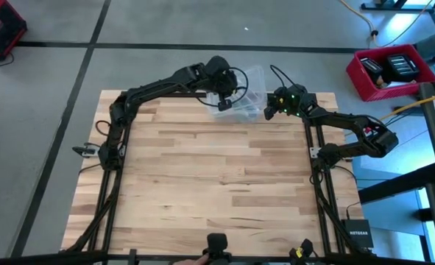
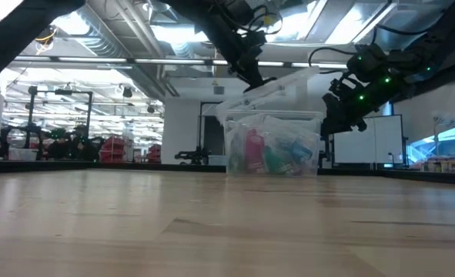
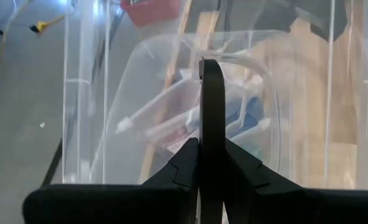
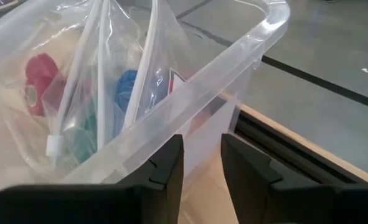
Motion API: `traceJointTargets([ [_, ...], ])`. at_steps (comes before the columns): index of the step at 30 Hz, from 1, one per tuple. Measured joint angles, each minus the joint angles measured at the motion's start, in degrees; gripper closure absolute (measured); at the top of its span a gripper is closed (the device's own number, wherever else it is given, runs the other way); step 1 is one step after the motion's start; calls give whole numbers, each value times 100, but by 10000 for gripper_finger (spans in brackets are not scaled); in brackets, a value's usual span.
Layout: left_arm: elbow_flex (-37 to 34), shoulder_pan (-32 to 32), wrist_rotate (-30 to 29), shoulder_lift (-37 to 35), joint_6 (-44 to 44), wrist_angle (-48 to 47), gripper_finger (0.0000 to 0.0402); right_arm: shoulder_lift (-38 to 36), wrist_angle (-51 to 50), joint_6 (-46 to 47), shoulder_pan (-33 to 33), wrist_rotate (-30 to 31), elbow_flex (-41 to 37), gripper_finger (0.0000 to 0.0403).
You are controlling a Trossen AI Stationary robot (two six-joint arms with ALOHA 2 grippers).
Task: Roll bandage
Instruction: Close the transparent bin
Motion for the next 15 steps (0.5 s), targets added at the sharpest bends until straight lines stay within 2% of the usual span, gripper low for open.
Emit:
traceJointTargets([
  [6, 0, -11, 10, 162, -139, 104, 363, -5, -6, -52, -9, -261, 0, 293],
  [15, 0, -39, 113, 443, -166, 257, 363, -76, -4, -177, -7, -254, 0, 293],
])
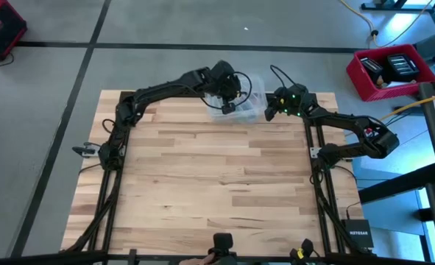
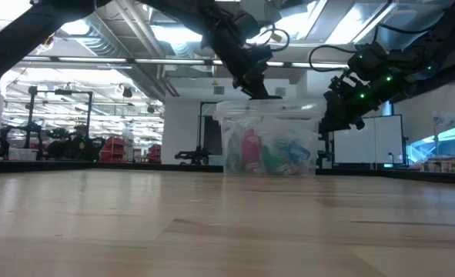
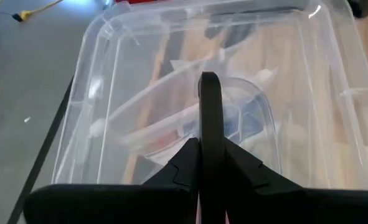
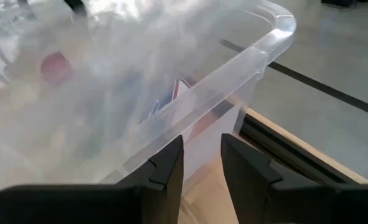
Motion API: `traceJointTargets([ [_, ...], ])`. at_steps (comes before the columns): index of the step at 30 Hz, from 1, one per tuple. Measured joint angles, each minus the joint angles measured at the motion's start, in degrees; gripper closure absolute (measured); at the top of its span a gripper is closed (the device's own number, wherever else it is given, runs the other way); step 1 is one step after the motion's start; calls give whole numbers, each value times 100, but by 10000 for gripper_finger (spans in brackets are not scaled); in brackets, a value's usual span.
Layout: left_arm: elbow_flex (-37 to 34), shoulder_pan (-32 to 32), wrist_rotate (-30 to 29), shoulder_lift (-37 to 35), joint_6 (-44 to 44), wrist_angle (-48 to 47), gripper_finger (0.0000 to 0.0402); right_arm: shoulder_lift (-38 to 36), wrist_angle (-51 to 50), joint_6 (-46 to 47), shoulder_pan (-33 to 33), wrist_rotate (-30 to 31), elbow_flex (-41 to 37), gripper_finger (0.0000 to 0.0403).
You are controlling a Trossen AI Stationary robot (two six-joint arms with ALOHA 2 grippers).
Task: Roll bandage
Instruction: Close the transparent bin
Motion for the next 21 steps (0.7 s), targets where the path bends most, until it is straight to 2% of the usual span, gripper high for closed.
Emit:
traceJointTargets([
  [6, 0, -38, 29, 2, 420, -61, 363, -62, -17, -144, 0, -1, 0, 293],
  [14, 141, -106, -197, -7, 1720, -256, 372, -355, -265, -275, 0, -4, 0, 293],
  [21, 120, -33, -153, 16, 1681, -82, 365, -361, -343, -273, 0, -67, 0, 293],
])
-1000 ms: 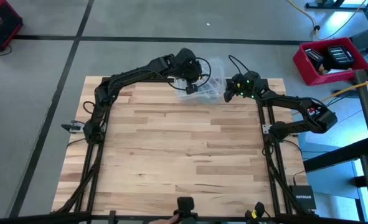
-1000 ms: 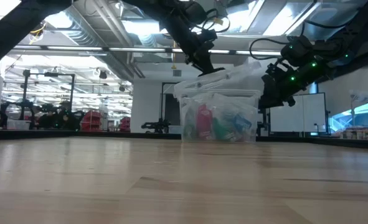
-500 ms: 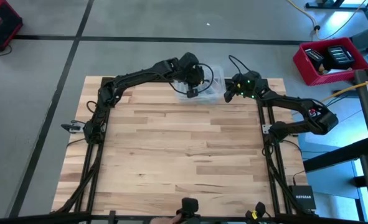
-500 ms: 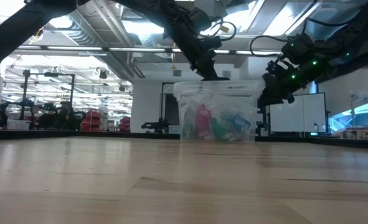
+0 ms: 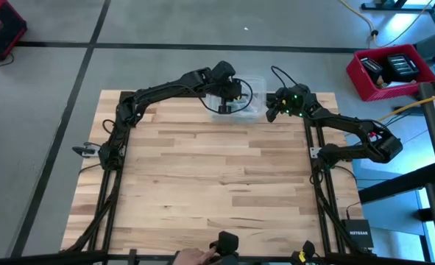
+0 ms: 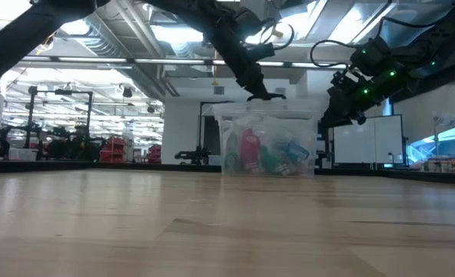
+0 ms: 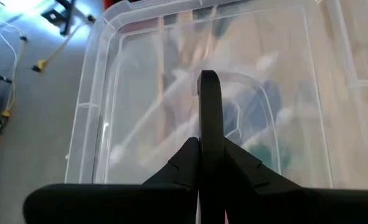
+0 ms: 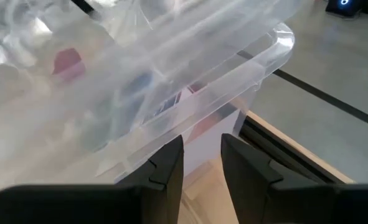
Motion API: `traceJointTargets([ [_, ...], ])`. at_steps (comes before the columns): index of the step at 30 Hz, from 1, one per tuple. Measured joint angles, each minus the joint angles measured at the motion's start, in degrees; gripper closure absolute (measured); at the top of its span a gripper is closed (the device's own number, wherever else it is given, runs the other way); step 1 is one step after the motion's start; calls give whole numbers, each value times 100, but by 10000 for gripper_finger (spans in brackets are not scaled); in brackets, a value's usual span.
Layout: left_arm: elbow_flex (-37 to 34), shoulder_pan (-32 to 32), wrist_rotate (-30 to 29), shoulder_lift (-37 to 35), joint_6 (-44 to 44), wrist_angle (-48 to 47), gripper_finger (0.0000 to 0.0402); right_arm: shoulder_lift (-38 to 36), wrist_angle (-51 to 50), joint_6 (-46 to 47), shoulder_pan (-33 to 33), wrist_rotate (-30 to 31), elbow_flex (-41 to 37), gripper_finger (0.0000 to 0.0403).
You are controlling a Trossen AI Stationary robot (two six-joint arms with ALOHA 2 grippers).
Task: Roll bandage
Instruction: Close the transparent bin
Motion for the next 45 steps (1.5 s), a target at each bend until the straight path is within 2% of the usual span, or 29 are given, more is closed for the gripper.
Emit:
traceJointTargets([
  [9, -17, 37, -105, 98, 344, 168, 371, 0, -13, 17, 0, -131, 0, 293],
  [16, -15, 6, -73, 206, 414, 28, 349, 0, -119, 7, 0, -136, 2, 293],
  [26, -12, -42, -452, 218, 339, 30, 361, -2, -147, 4, 0, -136, 2, 293],
  [30, -12, -43, -451, 218, 340, -23, 340, -2, -155, 4, 0, -134, 2, 293],
  [34, -12, -94, -503, 216, 372, -10, 298, -2, -220, 8, 0, -134, 2, 293],
  [39, 6, -296, -1223, 139, 732, -28, 250, -2, -505, -22, 2, -64, 55, 293],
  [41, 67, -388, -1498, 59, 817, -97, 240, -48, -785, -32, 0, -33, 235, 293],
  [45, 117, -479, -1476, -286, 846, -381, 234, -319, -1829, -349, 0, -20, 798, 293],
])
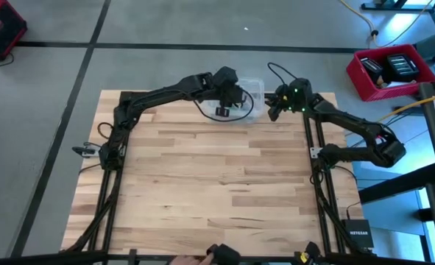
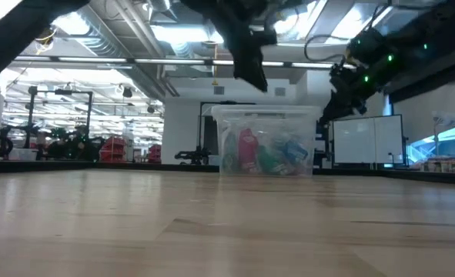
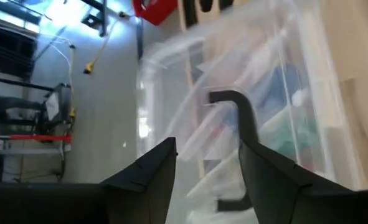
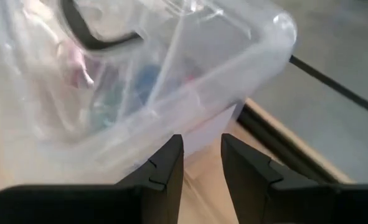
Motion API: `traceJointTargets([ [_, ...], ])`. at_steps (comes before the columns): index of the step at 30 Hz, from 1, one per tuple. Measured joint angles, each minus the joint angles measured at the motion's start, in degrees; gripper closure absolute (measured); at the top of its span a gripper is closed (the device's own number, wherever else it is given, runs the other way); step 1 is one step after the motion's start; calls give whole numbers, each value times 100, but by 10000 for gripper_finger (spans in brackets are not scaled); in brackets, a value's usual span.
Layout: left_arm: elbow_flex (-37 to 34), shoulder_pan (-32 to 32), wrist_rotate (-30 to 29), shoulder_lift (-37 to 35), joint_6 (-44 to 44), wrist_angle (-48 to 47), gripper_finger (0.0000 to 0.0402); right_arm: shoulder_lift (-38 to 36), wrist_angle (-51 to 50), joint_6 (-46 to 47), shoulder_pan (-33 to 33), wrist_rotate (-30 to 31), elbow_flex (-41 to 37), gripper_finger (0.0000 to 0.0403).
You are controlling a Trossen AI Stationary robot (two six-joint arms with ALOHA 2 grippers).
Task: Roll bandage
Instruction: Close the transparent bin, then return to Home Position
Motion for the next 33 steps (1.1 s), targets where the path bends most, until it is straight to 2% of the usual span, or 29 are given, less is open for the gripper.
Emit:
traceJointTargets([
  [4, 11, 28, 73, -372, -183, -192, 241, -271, -923, -265, 0, 228, 564, 293],
  [7, 11, 224, 604, -634, -521, -585, 248, -463, -1152, -366, 0, 333, 809, 293],
  [12, -108, 786, 2042, -839, -1206, -1444, 261, -372, 167, -232, 10, -757, 807, 293],
  [15, -431, 1039, 2445, -825, -1359, -1605, 270, 65, 493, -173, 145, -892, 789, 293],
  [20, -1241, 1238, 2537, -815, -1383, -830, 283, 814, 922, -274, 364, -903, 780, 293],
  [25, -1896, 1359, 2662, -831, -1434, -276, 294, 1203, 941, -409, 422, -778, 778, 293],
  [29, -2063, 1417, 2708, -850, -1537, -195, 300, 1315, 897, -686, 420, -523, 793, 293],
  [33, -2011, 1373, 2622, -915, -1547, -137, 302, 1213, 797, -706, 420, -535, 855, 293],
])
